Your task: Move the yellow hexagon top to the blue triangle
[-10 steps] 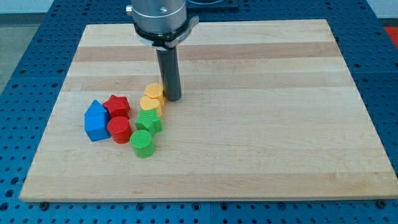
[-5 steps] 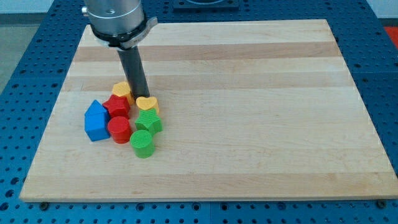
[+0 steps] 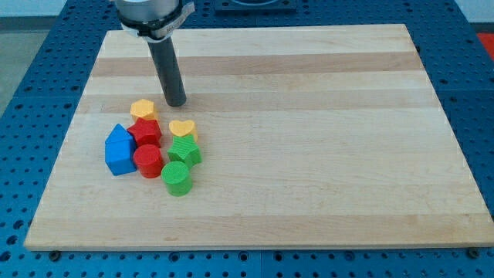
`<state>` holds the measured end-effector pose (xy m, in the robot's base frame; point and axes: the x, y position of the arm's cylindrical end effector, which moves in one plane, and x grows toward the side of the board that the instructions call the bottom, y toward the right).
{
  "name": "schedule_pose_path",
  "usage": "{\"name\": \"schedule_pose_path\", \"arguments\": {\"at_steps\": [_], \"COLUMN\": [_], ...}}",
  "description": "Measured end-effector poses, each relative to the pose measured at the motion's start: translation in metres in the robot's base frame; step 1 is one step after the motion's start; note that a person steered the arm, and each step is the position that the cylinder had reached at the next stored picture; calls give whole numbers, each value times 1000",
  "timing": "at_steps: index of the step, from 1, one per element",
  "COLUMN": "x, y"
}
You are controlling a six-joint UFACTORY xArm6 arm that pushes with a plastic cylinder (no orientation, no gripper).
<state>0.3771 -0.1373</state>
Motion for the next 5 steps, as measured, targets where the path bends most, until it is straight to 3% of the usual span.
{"name": "schedule_pose_path", "arguments": {"at_steps": [5], "x": [39], "y": [-10]}}
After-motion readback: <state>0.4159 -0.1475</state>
